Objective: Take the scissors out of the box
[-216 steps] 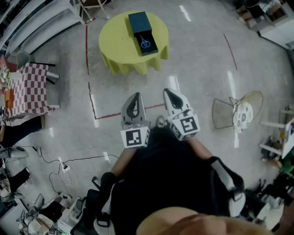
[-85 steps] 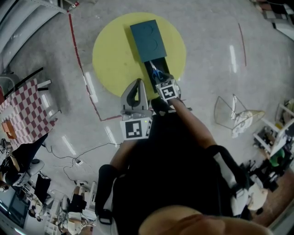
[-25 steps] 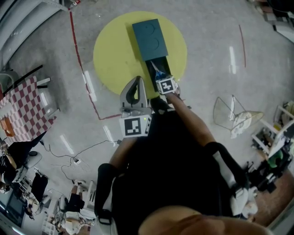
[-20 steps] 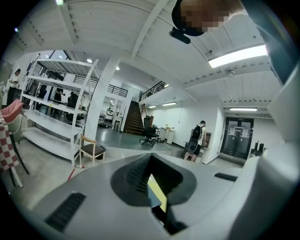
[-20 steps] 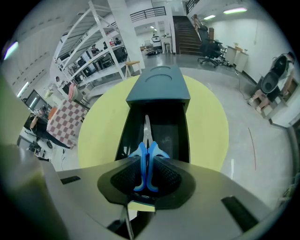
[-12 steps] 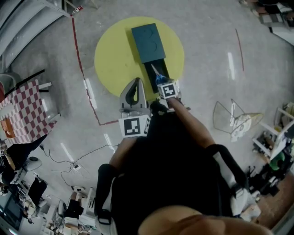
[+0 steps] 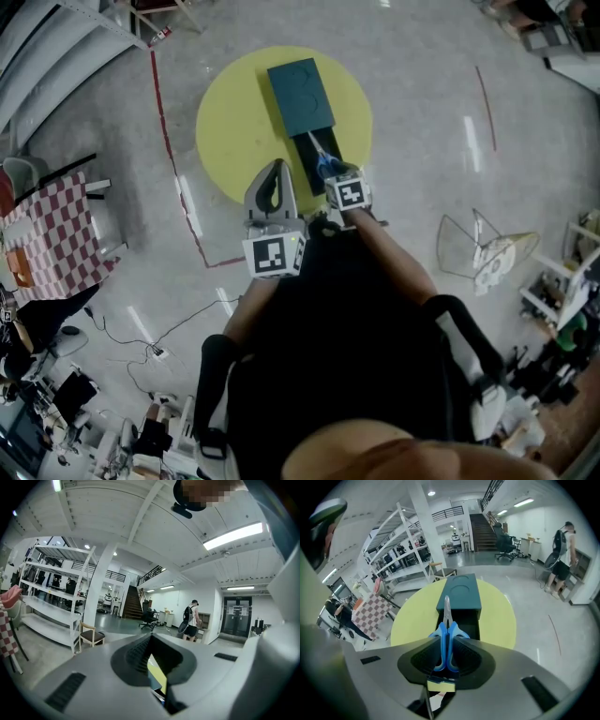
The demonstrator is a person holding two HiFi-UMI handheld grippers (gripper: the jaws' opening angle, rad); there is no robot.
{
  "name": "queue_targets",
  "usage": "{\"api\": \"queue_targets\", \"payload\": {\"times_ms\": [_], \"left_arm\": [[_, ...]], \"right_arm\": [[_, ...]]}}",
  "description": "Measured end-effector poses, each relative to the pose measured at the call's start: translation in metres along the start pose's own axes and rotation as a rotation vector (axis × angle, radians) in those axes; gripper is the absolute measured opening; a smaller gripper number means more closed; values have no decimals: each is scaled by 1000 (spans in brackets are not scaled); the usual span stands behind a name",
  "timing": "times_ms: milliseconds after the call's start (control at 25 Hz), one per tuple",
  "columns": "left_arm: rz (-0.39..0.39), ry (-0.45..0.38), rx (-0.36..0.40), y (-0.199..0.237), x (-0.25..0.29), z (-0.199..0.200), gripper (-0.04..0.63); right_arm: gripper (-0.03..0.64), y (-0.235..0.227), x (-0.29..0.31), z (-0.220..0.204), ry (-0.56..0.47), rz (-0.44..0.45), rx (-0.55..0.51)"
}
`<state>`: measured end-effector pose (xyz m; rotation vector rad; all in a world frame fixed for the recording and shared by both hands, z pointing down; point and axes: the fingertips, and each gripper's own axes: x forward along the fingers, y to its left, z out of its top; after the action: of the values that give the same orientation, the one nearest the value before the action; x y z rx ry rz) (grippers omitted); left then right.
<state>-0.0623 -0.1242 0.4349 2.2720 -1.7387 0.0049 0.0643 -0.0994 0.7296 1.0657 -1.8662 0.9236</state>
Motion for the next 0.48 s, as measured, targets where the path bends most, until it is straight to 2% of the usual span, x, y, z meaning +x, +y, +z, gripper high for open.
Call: {"api": "queue_targets", "payload": {"times_ms": [240, 480], "left_arm": [[-6, -12, 11, 4, -1, 5, -5], [-9, -18, 15, 6, 2, 5, -5]], "right_arm": [[83, 7, -24, 30, -98, 1, 4], [83, 10, -56, 71, -248, 5, -7]]}}
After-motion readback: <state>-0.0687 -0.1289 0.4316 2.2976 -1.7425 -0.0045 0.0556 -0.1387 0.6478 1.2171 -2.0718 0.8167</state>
